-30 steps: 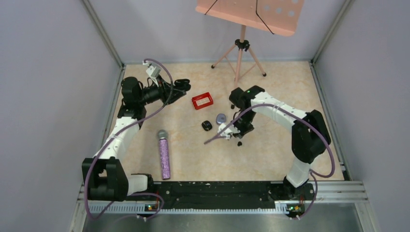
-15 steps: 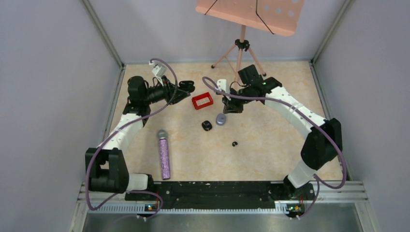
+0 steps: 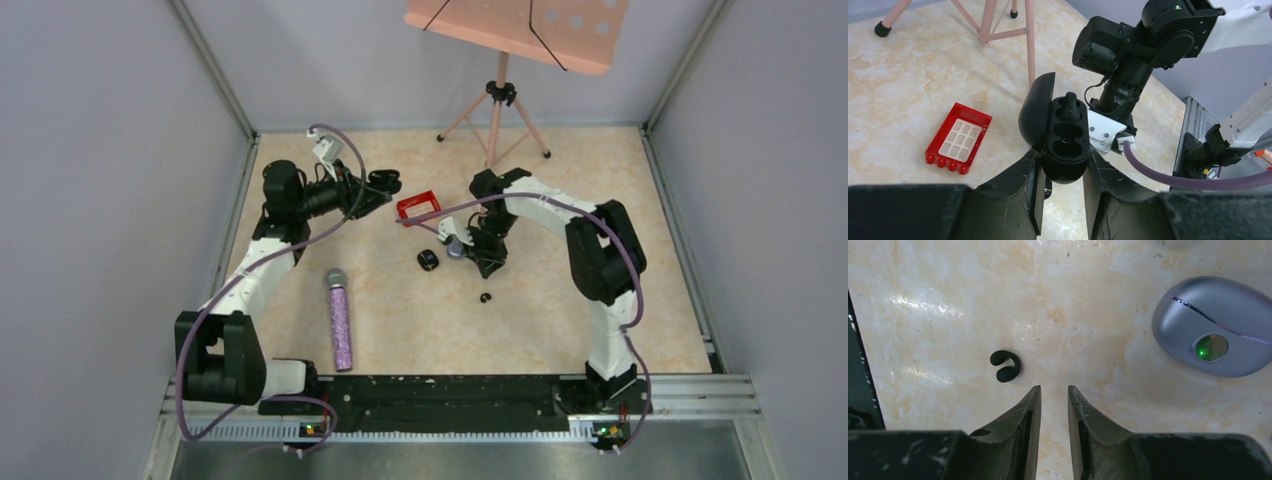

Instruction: Insert the wireless bluetooth earbuds into the charging case

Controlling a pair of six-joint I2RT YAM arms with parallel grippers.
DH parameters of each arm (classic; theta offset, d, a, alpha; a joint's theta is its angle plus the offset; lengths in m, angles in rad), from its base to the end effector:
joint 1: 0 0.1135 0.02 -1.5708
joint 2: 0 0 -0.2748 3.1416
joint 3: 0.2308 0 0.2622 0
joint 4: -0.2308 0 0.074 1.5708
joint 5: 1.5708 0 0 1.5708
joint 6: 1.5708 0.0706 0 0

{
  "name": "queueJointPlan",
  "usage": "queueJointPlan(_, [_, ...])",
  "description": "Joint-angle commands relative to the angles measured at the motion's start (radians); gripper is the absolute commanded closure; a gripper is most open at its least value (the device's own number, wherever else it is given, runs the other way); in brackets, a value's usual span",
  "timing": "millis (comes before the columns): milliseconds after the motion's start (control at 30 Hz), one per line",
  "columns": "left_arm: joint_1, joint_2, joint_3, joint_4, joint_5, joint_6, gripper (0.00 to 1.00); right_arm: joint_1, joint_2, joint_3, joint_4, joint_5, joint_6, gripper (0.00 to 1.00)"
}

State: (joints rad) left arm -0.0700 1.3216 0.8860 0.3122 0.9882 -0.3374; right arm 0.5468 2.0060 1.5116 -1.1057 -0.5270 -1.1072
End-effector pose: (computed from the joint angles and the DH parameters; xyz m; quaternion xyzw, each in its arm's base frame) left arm 0.3160 -0.0813 0.3126 0.2233 0.6957 -0.4660 0.4990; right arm 0.3104 0.2305 0.1594 -0.7078 0.6565 0.2542 0.0584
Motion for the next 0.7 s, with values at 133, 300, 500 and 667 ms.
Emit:
queueJointPlan(133, [0.014, -0.028, 0.036, -0.021, -0.005, 0.055, 1.0, 0.024, 0.039, 0.065, -0.117, 0.004, -0.184, 0.7])
queueJointPlan(300, [0.019, -0.013, 0.053, -0.025, -0.009, 0.058, 1.0, 0.045, 0.035, 0.032, -0.116, -0.009, -0.182, 0.67])
queueJointPlan(500, [0.022, -0.007, 0.059, -0.028, -0.011, 0.06, 1.0, 0.056, 0.023, 0.004, -0.11, -0.038, -0.166, 0.68])
queueJointPlan(667, [0.025, -0.007, 0.058, -0.033, -0.015, 0.062, 1.0, 0.063, 0.014, -0.029, -0.078, -0.036, -0.155, 0.69])
